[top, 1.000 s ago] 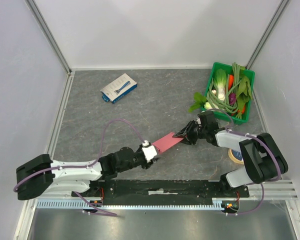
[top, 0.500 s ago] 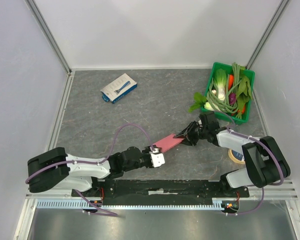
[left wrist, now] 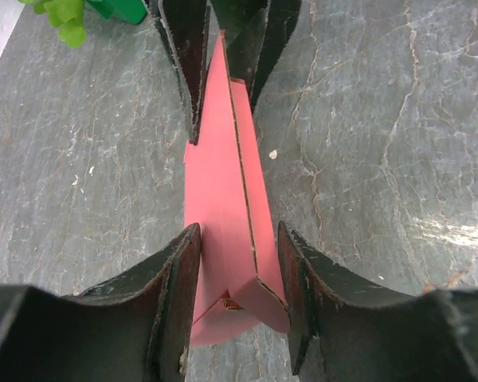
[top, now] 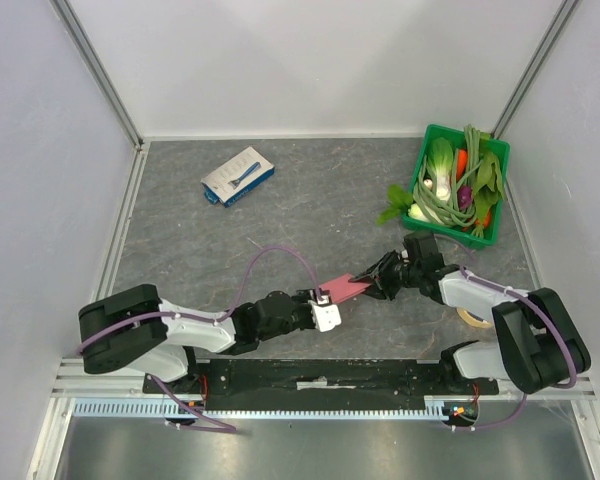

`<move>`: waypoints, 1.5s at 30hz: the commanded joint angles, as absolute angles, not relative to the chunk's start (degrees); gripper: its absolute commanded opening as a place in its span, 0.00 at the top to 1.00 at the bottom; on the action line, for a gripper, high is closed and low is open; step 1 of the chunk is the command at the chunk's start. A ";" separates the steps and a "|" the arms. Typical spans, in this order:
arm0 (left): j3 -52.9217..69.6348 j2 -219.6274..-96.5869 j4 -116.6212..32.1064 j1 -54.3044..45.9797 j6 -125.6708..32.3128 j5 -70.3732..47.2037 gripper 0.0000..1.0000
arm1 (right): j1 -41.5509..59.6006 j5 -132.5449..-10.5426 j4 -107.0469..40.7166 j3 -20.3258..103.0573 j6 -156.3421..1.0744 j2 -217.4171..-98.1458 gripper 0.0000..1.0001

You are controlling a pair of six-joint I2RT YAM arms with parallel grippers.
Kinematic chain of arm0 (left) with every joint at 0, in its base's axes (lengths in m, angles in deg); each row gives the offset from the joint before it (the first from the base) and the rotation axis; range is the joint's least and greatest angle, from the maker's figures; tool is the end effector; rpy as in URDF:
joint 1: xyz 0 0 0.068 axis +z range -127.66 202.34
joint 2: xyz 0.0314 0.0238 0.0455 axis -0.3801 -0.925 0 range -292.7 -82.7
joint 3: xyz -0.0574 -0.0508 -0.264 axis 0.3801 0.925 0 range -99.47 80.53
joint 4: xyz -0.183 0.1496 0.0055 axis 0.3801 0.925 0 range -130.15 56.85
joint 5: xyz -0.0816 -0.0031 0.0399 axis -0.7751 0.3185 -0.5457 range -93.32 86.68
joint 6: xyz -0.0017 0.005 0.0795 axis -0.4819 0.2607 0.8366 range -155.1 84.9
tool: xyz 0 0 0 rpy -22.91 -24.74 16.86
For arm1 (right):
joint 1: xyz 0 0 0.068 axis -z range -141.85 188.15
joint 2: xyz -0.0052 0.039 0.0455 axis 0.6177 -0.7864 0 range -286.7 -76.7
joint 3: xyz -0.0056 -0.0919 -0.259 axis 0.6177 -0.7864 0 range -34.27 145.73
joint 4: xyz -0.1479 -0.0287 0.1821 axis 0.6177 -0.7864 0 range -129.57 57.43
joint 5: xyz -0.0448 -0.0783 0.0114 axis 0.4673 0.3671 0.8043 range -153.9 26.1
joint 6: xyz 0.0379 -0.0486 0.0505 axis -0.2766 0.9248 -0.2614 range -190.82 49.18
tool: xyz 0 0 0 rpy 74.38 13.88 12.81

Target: Fold the paper box

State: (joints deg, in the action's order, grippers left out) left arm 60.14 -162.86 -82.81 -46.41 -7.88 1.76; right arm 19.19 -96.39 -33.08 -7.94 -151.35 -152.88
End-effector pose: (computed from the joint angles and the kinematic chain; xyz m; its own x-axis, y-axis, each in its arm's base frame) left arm 0.1044 -0.2514 0.1756 0.3157 0.4452 -0.8379 0.8470 0.2658 0.4603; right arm 0.2027 0.1086 0.1424 -0.7098 0.6360 0.3028 0.6199 0.3598 0.6974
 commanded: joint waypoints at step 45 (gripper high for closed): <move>72.79 -146.16 -85.25 -38.66 -43.71 -5.17 0.77 | 1.24 -89.40 -54.54 15.03 -74.60 -144.20 0.59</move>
